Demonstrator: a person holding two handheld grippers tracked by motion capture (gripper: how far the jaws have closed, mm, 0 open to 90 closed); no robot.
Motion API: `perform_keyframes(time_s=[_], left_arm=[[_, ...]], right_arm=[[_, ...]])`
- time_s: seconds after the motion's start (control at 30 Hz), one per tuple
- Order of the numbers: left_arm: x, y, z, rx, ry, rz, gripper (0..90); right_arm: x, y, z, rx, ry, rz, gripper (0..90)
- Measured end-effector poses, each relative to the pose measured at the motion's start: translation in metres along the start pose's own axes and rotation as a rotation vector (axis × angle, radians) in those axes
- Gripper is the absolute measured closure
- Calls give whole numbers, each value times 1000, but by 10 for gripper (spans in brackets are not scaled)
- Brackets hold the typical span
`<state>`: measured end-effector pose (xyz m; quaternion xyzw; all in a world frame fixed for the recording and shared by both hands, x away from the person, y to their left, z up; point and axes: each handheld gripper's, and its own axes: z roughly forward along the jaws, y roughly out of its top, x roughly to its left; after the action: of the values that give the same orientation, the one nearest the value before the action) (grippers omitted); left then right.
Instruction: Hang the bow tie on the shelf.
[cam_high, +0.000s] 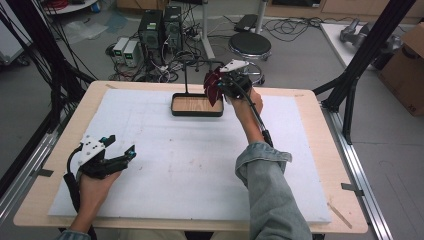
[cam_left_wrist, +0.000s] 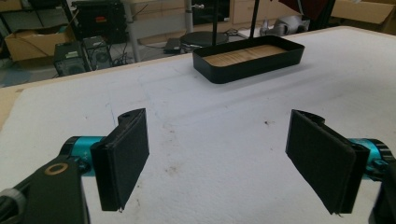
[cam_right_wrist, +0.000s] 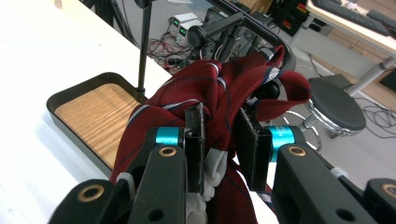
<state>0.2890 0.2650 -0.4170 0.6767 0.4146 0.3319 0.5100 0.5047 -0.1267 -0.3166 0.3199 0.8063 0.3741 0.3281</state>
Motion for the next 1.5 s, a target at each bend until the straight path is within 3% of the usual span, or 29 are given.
perform_keyframes(time_s=[0.1,0.3,1.5], left_arm=[[0,0,-1,-8,2,-1,216],[0,0,-1,-5,-1,1,216],[-3,-2,-1,-6,-15,-2,217]], right_arm=[[3,4,2,-19,-5,-10,743],[2,1,7,2,-12,-5,742],[-6,-11,37,-41,-40,123,741]])
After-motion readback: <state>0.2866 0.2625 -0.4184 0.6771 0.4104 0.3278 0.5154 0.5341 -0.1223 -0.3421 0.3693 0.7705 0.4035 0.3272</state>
